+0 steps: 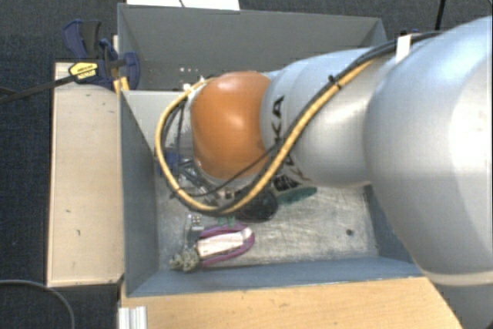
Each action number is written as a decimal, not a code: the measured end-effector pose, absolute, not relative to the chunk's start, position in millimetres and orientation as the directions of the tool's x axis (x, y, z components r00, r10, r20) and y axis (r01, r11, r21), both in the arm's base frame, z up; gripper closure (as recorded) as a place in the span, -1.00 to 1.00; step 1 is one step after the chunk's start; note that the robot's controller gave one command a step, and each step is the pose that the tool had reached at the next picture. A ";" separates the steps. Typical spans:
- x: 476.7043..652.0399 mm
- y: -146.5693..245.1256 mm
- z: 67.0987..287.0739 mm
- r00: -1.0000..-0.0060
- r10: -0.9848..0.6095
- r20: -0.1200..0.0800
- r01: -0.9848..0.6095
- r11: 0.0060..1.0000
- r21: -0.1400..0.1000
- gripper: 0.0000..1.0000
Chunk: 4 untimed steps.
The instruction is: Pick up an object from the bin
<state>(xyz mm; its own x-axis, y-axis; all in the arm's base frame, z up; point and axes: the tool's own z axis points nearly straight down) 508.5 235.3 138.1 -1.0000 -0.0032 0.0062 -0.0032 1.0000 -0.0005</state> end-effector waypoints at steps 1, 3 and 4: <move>477.3 178.0 88.6 -0.976 -0.218 -0.004 -0.218 0.976 0.000 -1.00; 482.8 170.4 231.8 -0.899 -0.439 -0.009 -0.439 0.899 -0.002 1.00; 511.2 136.8 181.3 -0.880 -0.474 0.001 -0.474 0.880 -0.001 1.00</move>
Offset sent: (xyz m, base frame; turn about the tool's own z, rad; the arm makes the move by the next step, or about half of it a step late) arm -0.0325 -0.0560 -0.0494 -0.2195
